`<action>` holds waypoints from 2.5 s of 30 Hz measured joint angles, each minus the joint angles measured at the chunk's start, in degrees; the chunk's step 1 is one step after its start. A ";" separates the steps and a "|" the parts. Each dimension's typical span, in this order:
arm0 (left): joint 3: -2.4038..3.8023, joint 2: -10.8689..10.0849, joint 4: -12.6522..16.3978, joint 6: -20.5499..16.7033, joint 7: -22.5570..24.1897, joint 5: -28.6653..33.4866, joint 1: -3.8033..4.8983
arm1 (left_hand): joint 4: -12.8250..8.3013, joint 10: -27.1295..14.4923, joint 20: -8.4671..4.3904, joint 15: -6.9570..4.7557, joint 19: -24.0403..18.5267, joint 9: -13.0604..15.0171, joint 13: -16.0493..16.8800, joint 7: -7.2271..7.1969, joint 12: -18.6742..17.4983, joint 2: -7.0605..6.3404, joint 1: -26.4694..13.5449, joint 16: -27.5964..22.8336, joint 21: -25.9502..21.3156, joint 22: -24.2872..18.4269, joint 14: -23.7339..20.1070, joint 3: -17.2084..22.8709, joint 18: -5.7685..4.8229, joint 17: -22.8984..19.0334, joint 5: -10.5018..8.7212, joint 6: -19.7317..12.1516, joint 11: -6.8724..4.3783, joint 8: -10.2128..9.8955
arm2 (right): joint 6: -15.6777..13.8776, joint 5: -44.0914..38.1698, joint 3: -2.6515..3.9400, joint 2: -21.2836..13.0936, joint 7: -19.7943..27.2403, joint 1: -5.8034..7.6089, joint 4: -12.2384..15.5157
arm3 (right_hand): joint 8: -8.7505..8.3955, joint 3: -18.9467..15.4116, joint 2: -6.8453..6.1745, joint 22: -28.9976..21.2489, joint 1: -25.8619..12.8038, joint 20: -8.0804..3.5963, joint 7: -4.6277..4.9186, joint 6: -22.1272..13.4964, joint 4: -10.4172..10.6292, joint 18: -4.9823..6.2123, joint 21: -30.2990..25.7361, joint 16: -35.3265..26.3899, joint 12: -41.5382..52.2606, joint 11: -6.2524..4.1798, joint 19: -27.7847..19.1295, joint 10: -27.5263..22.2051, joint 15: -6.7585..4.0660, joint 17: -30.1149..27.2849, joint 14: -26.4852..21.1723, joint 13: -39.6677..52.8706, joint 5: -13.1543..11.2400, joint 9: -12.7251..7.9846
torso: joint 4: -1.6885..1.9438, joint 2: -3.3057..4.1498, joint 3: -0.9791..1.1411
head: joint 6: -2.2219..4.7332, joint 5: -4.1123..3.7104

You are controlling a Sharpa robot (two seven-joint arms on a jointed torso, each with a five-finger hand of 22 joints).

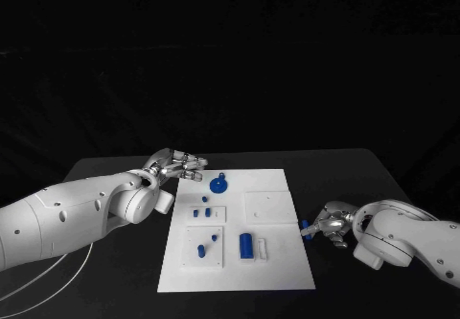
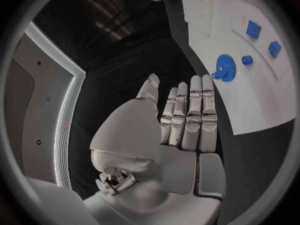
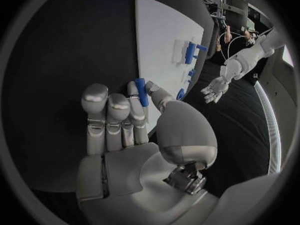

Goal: Assemble the parts on the task board

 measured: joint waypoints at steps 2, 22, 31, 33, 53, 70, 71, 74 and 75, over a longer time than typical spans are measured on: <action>0.00 0.00 0.00 0.00 0.00 0.00 0.00 | 0.00 0.00 0.00 0.00 0.00 0.00 0.00 0.00 0.00 0.00 0.00 0.00 0.00 0.00 0.00 0.00 0.00 0.00 0.00 0.00 0.00 0.00 | -0.38 -0.06 0.16 -0.08 0.09 0.08 0.69 | 0.00 -0.01 0.00 0.00 0.00 0.00 -0.01 0.01 -0.02 0.00 0.00 0.00 0.00 -0.08 0.00 0.08 0.00 -0.01 0.00 0.00 0.00 0.01 | 0.00 0.00 0.00 | -0.06 0.07; 0.00 0.22 0.05 0.00 -0.06 -0.01 0.00 | 0.00 0.00 0.00 0.00 0.00 0.00 0.00 0.00 0.00 0.00 0.00 0.00 0.00 0.00 0.00 0.00 0.00 0.00 0.00 0.00 0.00 0.00 | -3.28 -0.32 -1.68 3.40 -1.23 0.24 8.03 | -0.01 -0.26 0.01 0.00 0.03 0.00 0.00 0.00 -0.40 0.00 0.00 0.22 0.01 -0.12 0.00 0.12 0.00 0.00 0.00 -0.12 0.00 -0.16 | -0.04 -0.05 -0.13 | -0.10 0.65; 0.00 0.20 0.18 0.00 -0.10 -0.02 0.00 | 0.00 0.00 0.00 0.00 0.00 0.00 0.00 0.00 0.00 0.00 0.00 0.00 0.00 0.00 0.00 0.00 0.00 0.00 0.00 0.00 0.00 0.00 | -4.32 -0.64 -3.59 6.28 -2.58 -0.17 7.65 | -0.04 -0.26 0.22 0.00 -0.18 0.00 0.01 -0.01 -0.41 0.00 0.00 0.22 0.01 -0.11 0.00 0.12 0.01 -0.09 -0.01 -0.25 -0.01 -0.46 | 0.05 -0.01 -0.07 | -0.26 0.96; 0.00 0.17 0.20 0.00 -0.11 -0.02 0.00 | 0.00 0.00 0.00 0.00 0.00 0.00 0.00 0.00 0.00 0.00 0.00 0.00 0.00 0.00 0.00 0.00 0.00 0.00 0.00 0.00 0.00 0.00 | -4.47 -0.73 -3.87 6.75 -2.83 -0.21 7.61 | -0.05 -0.26 0.22 0.00 -0.18 0.00 -0.02 0.03 -0.41 0.00 0.00 0.22 0.01 -0.11 0.00 0.12 0.01 -0.09 -0.01 -0.25 -0.01 -0.46 | 0.03 0.01 -0.04 | -0.29 1.08; 0.00 0.11 0.34 0.05 -0.26 -0.07 0.00 | 0.00 0.00 0.00 0.00 0.00 0.00 0.00 0.00 0.00 0.00 0.00 0.00 0.00 0.00 0.00 0.00 0.00 0.00 0.00 0.00 0.00 0.00 | -4.98 -1.16 -4.64 8.87 -4.08 -0.22 7.51 | 0.06 -0.26 0.22 0.00 -0.18 0.00 -0.14 0.14 -0.41 0.00 0.00 0.22 0.01 -0.06 0.00 0.08 0.01 -0.09 -0.01 -0.24 -0.07 -0.69 | -0.04 0.03 0.02 | -0.55 1.53; 0.00 0.04 0.46 0.01 -0.28 -0.12 0.00 | -0.01 0.00 0.00 0.00 0.00 0.00 0.00 0.00 0.00 0.00 0.00 0.00 0.00 0.00 0.00 0.00 0.00 0.00 0.00 0.00 0.00 0.00 | -4.92 -1.09 -4.84 9.52 -4.38 -0.11 6.55 | 0.50 -3.29 -1.40 0.04 0.06 0.00 -0.35 0.82 4.79 0.04 0.00 0.22 0.01 0.03 0.00 0.19 -0.22 -0.08 -0.02 -0.54 -8.05 -1.95 | -0.04 0.02 -0.01 | -0.59 1.81; 0.00 0.03 0.46 0.01 -0.27 -0.12 0.00 | -0.01 0.00 0.00 0.00 0.00 0.00 0.00 0.00 0.00 0.00 0.00 0.00 0.00 0.00 0.00 0.00 0.00 0.00 0.00 0.00 0.00 0.00 | -4.92 -1.09 -4.87 9.53 -4.43 -0.11 6.48 | 0.50 -4.06 -2.04 0.04 -0.25 0.00 -0.45 0.92 5.65 0.04 0.00 0.22 0.01 0.02 0.00 0.19 -0.23 -0.08 -0.02 -0.57 -8.21 -1.97 | -0.04 0.02 -0.01 | -0.59 1.81; 0.00 0.03 0.47 0.01 -0.26 -0.13 0.00 | -0.01 0.00 0.00 0.00 0.00 0.00 0.00 0.00 0.00 0.00 0.00 0.00 0.00 0.00 0.00 0.00 0.00 0.00 0.00 0.00 0.00 0.00 | -4.92 -1.11 -4.95 9.59 -4.54 -0.15 6.37 | 0.51 -6.32 -3.71 0.04 -0.17 0.00 -0.48 1.30 9.16 0.04 0.00 0.22 -0.01 0.00 0.00 0.20 -0.23 -0.06 -0.03 -0.58 -8.21 -2.24 | -0.04 0.02 -0.01 | -0.60 1.77; 0.00 0.03 0.48 0.01 -0.26 -0.13 0.01 | 0.00 0.00 0.00 0.00 0.00 0.00 0.00 0.00 0.00 0.00 0.00 0.00 0.00 0.00 0.00 0.01 0.00 0.00 0.00 0.00 0.00 0.00 | -4.92 -1.12 -4.95 9.61 -4.57 -0.15 6.36 | 0.51 -7.49 -3.97 0.04 -0.24 0.00 -0.50 1.32 10.33 0.04 0.00 0.22 -0.18 0.00 0.00 0.20 -0.23 -0.03 -0.03 -0.63 -8.21 -2.32 | -0.04 0.02 -0.02 | -0.60 1.75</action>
